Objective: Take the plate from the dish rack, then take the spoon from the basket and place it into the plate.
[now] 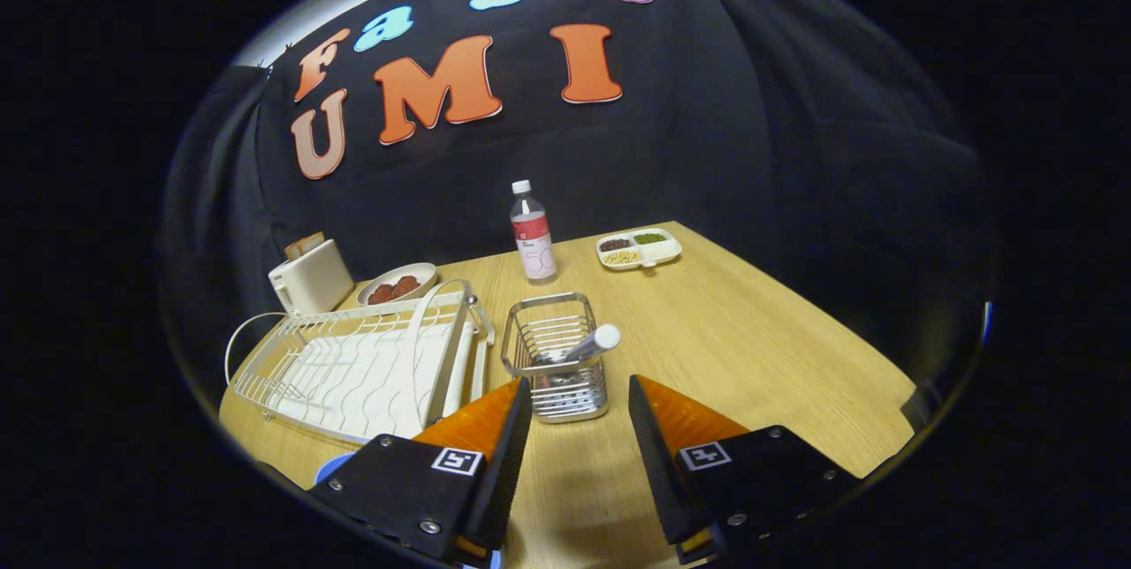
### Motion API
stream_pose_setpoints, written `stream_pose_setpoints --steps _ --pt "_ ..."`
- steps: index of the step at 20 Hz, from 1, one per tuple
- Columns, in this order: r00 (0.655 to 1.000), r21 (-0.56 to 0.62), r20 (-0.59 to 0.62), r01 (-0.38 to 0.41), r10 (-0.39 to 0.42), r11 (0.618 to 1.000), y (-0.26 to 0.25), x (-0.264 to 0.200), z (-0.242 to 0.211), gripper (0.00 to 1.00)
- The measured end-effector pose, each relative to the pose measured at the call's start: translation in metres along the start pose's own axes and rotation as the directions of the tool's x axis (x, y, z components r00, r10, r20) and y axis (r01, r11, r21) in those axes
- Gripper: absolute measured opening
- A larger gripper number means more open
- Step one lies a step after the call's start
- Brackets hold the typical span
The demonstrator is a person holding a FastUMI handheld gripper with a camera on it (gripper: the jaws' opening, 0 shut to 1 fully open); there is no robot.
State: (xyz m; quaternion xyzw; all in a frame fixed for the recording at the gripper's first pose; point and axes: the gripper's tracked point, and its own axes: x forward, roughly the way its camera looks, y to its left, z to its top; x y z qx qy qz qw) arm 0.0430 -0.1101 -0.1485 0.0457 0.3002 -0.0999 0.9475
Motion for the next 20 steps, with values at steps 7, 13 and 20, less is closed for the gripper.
stream_pose_setpoints --steps 7,13,20 --pt "0.998 -0.001 0.07 -0.005 0.005 1.0 0.007 0.021 0.019 0.32" --pt "0.991 0.038 0.115 -0.077 0.072 0.996 0.027 0.019 0.032 0.1" --pt "0.981 0.023 0.178 -0.089 0.084 0.996 0.02 -0.023 0.069 0.08"
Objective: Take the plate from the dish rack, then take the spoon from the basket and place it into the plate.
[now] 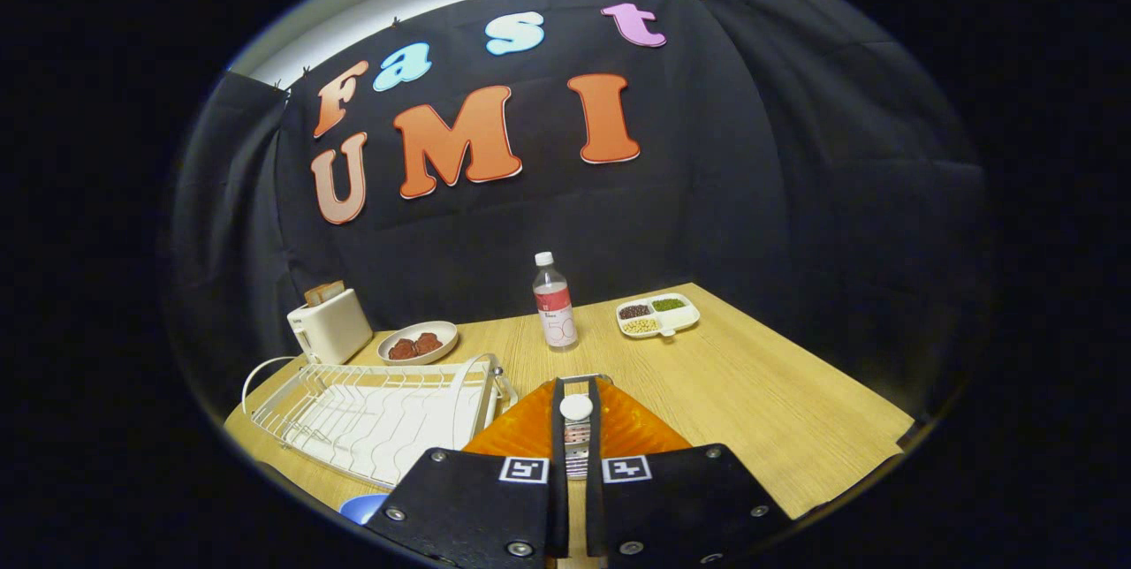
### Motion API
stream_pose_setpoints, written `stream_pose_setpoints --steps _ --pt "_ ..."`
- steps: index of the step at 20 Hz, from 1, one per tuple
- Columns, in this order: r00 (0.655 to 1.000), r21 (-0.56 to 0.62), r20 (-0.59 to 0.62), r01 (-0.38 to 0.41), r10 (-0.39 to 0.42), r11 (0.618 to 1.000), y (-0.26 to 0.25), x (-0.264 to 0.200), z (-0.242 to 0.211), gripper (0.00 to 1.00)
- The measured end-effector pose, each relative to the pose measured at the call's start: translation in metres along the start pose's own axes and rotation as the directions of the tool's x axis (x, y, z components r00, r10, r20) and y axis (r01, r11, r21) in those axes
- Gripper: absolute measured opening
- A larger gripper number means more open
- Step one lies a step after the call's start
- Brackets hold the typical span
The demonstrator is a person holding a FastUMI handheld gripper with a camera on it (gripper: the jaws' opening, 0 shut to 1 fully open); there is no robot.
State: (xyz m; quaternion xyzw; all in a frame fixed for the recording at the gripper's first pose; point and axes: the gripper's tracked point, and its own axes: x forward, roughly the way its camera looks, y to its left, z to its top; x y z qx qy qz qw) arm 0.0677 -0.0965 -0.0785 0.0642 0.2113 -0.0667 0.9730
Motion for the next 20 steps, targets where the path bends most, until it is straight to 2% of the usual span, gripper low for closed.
stream_pose_setpoints --steps 5,12,15,20 --pt "0.995 0.013 0.062 -0.08 0.079 0.997 0.012 -0.042 0.041 0.08" --pt "0.972 -0.012 0.127 -0.196 0.196 0.981 0.041 -0.088 0.059 0.08" --pt "0.946 -0.039 0.124 -0.297 0.299 0.954 0.064 -0.11 0.049 0.07" --pt "0.897 -0.036 0.114 -0.426 0.428 0.904 0.089 -0.138 0.031 0.08"
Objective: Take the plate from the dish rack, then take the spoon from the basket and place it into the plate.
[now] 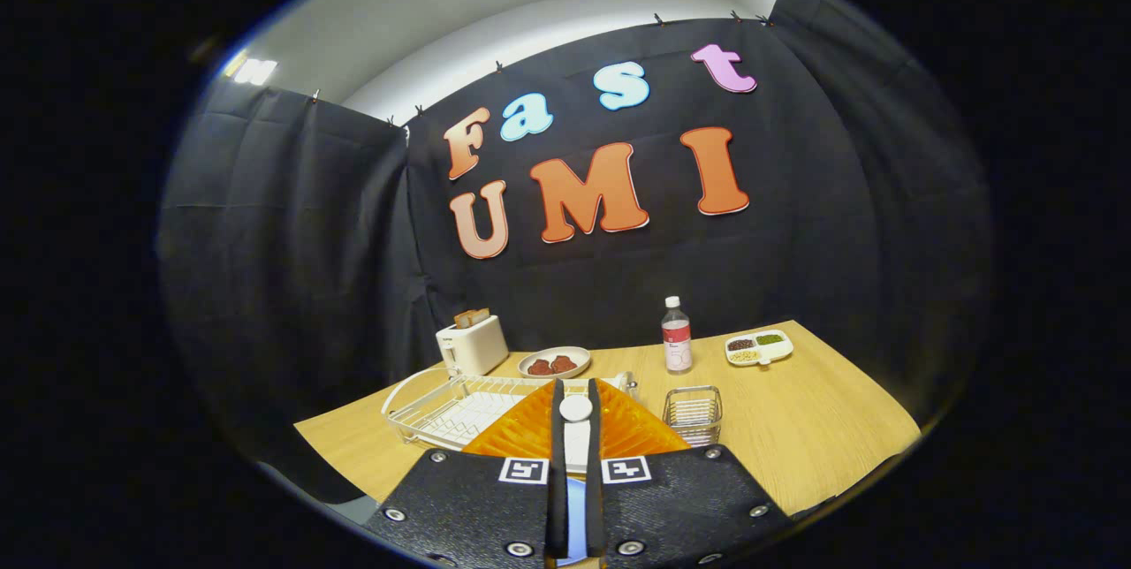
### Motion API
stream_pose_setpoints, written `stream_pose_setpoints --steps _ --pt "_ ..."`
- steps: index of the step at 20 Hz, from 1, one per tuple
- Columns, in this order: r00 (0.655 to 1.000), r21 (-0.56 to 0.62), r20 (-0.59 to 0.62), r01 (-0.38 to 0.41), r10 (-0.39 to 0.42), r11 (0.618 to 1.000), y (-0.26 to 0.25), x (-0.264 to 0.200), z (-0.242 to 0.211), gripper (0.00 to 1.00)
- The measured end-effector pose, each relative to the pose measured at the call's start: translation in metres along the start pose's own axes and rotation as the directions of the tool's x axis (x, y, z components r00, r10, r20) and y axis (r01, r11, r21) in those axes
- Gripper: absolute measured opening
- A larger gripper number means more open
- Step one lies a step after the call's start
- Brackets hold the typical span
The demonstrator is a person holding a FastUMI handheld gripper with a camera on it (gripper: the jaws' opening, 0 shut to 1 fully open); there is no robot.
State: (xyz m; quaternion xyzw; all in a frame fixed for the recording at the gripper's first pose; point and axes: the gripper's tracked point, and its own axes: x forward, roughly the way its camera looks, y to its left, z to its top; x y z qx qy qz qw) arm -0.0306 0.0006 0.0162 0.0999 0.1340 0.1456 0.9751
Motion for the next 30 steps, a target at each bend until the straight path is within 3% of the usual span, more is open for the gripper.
stream_pose_setpoints --steps 9,16,21,26,28,30 --pt "0.979 0.007 -0.064 -0.193 0.193 0.981 0.043 -0.013 -0.063 0.07" --pt "0.97 0.071 -0.149 -0.184 0.193 0.98 0.032 -0.009 -0.114 0.08" --pt "0.961 0.033 -0.203 -0.184 0.187 0.982 0.027 -0.008 -0.143 0.08" --pt "0.957 -0.011 -0.235 -0.18 0.172 0.984 0.023 -0.009 -0.153 0.14" --pt "0.961 -0.009 -0.213 -0.18 0.174 0.984 0.025 -0.007 -0.144 0.2" --pt "0.969 -0.009 -0.185 -0.168 0.164 0.986 0.024 -0.004 -0.133 0.35"
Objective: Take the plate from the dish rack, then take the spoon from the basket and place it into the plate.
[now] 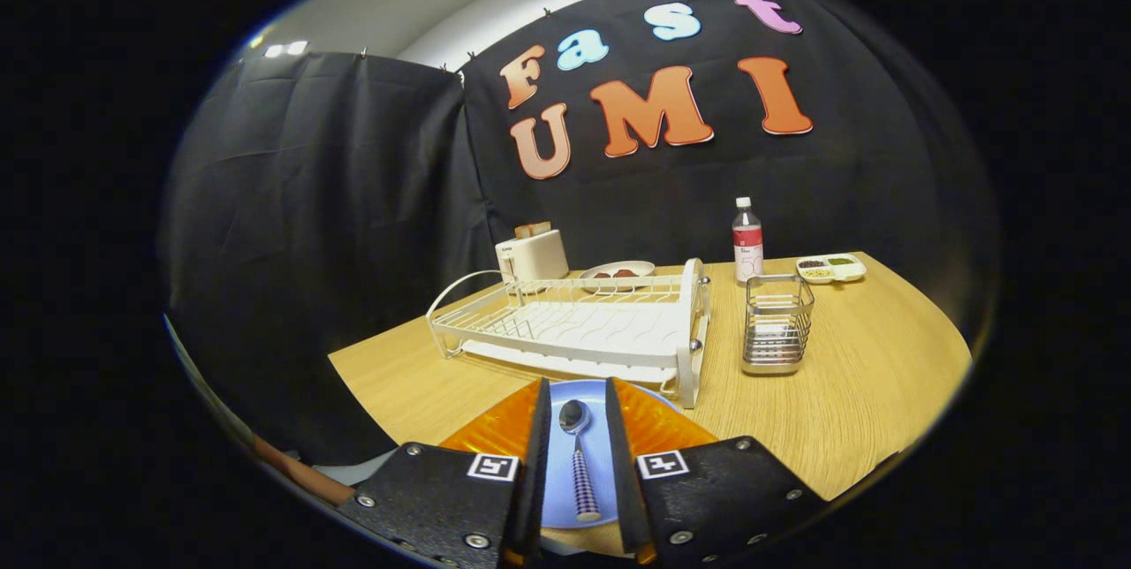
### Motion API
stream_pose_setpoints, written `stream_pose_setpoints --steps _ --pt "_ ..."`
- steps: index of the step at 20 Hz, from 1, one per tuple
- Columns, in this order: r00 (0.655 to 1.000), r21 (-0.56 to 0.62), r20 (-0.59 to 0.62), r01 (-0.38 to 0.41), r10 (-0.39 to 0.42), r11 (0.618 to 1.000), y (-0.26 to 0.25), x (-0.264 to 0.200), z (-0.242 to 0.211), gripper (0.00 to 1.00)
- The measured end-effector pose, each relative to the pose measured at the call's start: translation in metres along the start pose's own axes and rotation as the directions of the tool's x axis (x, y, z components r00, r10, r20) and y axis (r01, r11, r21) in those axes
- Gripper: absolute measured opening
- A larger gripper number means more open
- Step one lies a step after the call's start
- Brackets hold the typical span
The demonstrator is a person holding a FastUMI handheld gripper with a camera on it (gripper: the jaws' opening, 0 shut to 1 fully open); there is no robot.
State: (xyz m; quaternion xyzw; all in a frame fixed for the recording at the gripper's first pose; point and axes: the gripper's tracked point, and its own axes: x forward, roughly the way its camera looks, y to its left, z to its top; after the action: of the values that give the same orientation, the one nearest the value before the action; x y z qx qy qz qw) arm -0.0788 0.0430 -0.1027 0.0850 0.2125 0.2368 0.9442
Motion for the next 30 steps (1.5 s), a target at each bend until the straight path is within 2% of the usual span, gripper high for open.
stream_pose_setpoints --steps 2,5,7,10,14,18,30 --pt "0.998 -0.024 0.045 0.042 -0.041 0.999 -0.007 0.002 0.018 0.49" --pt "0.983 -0.074 0.121 0.147 -0.138 0.986 -0.019 0.004 0.048 0.71" --pt "0.965 -0.09 0.162 0.224 -0.208 0.97 -0.029 0.005 0.065 0.78" --pt "0.934 -0.087 0.225 0.304 -0.278 0.949 -0.034 0.007 0.09 0.8" --pt "0.925 -0.092 0.263 0.309 -0.276 0.947 -0.02 0.013 0.109 0.8" --pt "0.895 -0.111 0.301 0.375 -0.328 0.921 -0.023 0.016 0.126 0.8" --pt "0.865 -0.124 0.374 0.403 -0.333 0.907 -0.007 0.029 0.168 0.8"
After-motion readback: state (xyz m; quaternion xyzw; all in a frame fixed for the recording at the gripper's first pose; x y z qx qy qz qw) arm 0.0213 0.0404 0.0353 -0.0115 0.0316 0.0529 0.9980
